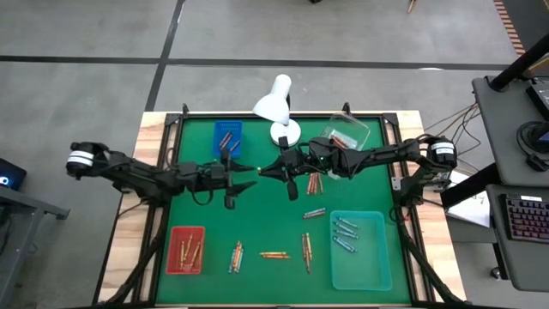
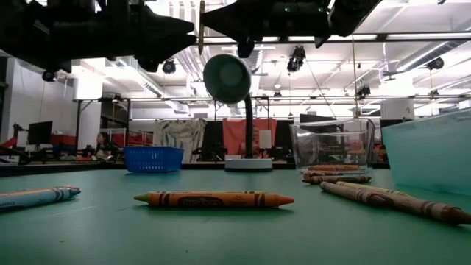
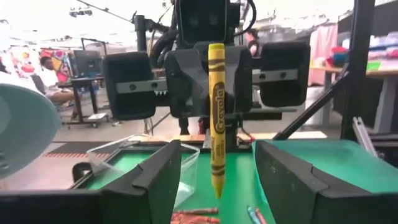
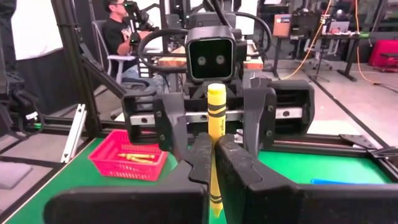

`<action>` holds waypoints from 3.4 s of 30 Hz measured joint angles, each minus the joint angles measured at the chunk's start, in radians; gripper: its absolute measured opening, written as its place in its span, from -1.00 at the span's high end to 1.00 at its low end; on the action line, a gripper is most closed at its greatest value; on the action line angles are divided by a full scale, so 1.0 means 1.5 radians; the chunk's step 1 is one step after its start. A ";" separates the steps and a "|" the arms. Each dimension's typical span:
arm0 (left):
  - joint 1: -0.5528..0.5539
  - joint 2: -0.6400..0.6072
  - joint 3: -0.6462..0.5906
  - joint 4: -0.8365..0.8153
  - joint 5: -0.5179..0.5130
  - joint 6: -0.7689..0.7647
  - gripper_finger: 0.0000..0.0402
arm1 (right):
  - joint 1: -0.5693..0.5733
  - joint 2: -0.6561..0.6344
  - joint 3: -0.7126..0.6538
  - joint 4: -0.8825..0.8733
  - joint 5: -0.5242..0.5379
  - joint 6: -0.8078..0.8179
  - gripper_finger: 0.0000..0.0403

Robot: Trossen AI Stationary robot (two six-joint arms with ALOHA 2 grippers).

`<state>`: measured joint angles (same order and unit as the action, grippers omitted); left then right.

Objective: Sort crayons
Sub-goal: Put the yellow crayon into the red bin, then put the orange crayon into the transparent bin

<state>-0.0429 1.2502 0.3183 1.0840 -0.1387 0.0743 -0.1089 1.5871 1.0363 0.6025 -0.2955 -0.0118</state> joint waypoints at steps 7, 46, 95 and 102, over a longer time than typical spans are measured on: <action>0.000 0.090 0.025 0.070 0.005 -0.035 0.06 | 0.000 0.000 -0.004 0.000 0.005 -0.008 0.96; -0.039 -0.079 0.157 -0.464 -0.005 -0.154 0.98 | 0.000 -0.062 -0.006 -0.167 0.034 0.053 0.32; -0.639 0.168 0.441 -1.406 -0.011 -1.522 0.76 | 0.094 -0.071 0.011 -0.271 0.017 0.183 0.32; -0.639 0.167 0.456 -1.409 -0.021 -1.495 0.69 | 0.093 -0.071 0.011 -0.298 0.022 0.183 0.32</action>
<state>-1.0007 1.5007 1.0022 -1.0299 -0.1705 -2.1686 0.0311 1.4803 1.0534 0.1555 -0.2628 0.2623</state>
